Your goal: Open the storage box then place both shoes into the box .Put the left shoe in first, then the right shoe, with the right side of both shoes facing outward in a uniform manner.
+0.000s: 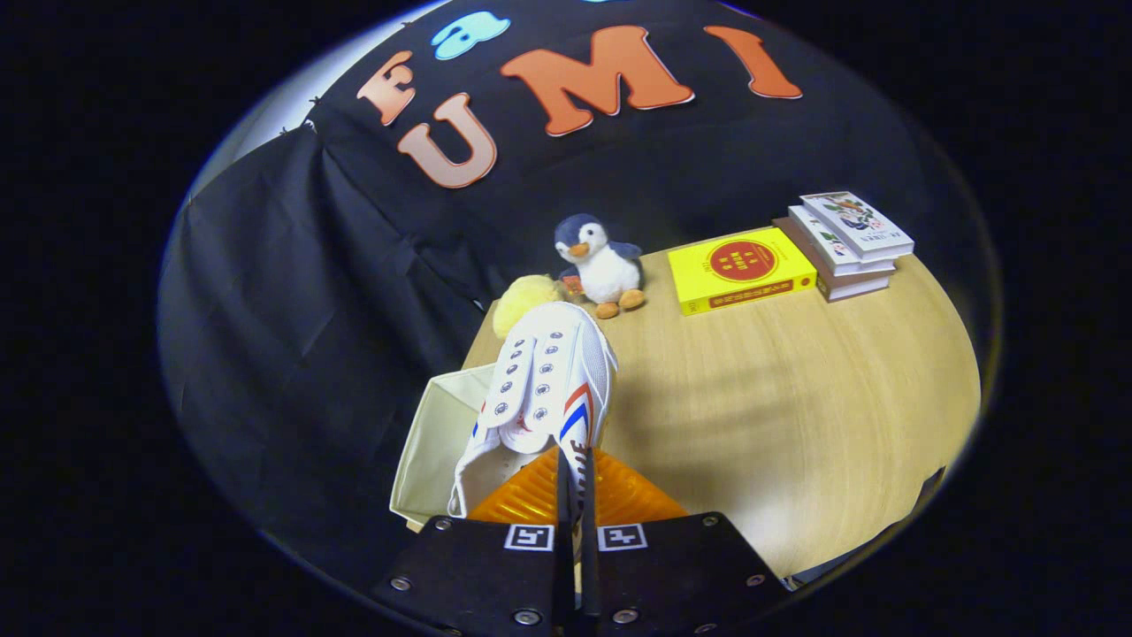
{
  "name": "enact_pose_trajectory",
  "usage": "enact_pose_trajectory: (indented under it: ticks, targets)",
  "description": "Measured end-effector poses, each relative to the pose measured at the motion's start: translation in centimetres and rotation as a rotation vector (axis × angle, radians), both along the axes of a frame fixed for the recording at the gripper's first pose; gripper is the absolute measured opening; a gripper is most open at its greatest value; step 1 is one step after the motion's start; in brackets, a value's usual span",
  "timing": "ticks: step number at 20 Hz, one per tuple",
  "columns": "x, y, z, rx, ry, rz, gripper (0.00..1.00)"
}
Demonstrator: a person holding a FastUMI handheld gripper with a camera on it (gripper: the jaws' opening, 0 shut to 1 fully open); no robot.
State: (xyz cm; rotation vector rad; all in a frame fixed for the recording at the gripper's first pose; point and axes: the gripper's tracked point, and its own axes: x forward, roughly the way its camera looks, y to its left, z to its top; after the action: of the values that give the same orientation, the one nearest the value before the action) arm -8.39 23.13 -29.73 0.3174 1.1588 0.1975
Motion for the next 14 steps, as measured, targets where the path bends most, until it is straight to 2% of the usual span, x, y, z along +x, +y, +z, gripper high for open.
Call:
enact_pose_trajectory:
  ticks: [7,11,14]
  targets:
    - [-1.3,12.2,-2.4,0.064,0.077,0.119,0.04]
    - [-1.9,14.1,-4.3,0.002,0.12,0.142,0.04]
    - [-2.7,12.8,-5.7,-0.055,0.131,0.133,0.04]
